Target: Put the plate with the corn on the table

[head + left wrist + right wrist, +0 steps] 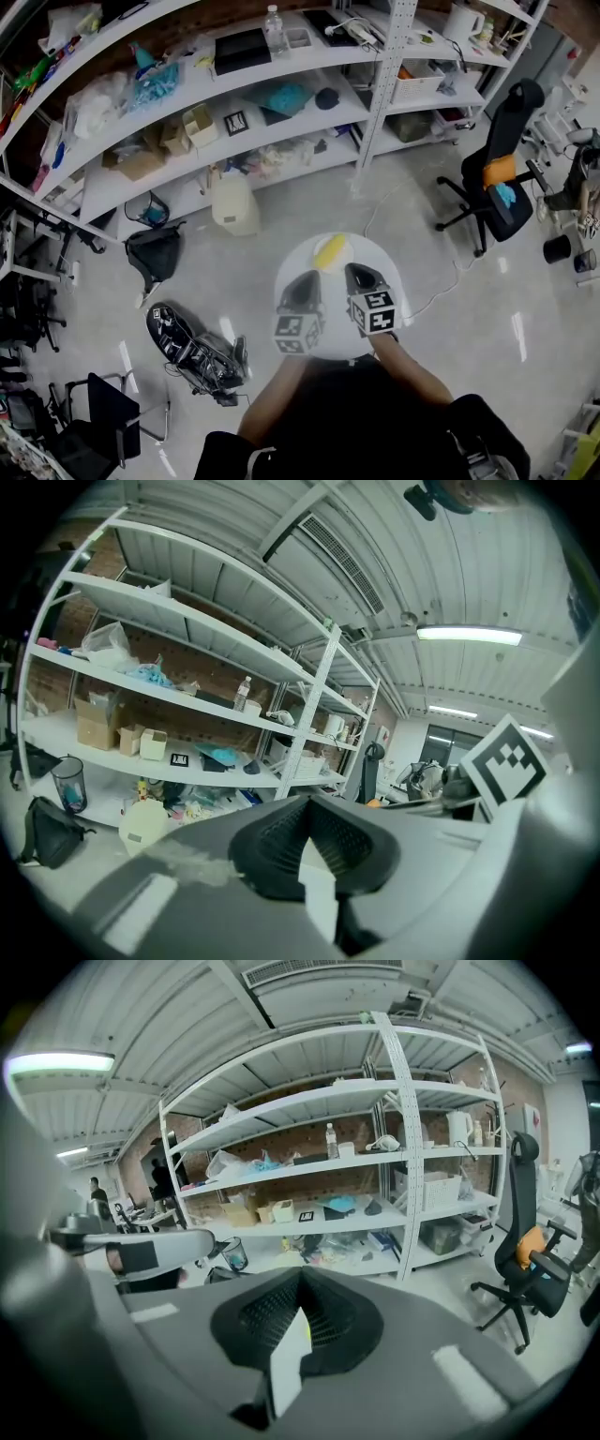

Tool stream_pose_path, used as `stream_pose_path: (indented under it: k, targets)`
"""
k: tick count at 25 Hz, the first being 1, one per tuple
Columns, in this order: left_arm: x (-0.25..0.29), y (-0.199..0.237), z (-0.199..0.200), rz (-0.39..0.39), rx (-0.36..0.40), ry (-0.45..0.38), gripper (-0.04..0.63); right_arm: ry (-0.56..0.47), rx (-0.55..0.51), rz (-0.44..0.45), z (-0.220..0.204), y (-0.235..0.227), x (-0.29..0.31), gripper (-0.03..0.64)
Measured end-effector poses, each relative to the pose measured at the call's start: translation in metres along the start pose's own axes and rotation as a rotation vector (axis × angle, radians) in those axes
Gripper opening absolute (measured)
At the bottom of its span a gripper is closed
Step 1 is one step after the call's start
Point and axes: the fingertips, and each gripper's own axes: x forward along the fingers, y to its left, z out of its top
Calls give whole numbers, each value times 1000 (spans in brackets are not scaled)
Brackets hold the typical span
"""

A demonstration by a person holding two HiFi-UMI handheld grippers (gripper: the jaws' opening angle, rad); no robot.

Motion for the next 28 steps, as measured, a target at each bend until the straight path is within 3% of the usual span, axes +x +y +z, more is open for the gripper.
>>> stream_pose_path:
  k: [7, 28]
  targets:
    - [-3, -8, 1, -11, 17, -3, 3, -106, -37, 11, 18, 8, -23, 6]
    - [-3, -3, 2, -9, 22, 4, 3, -136, -47, 37, 24, 15, -25, 6]
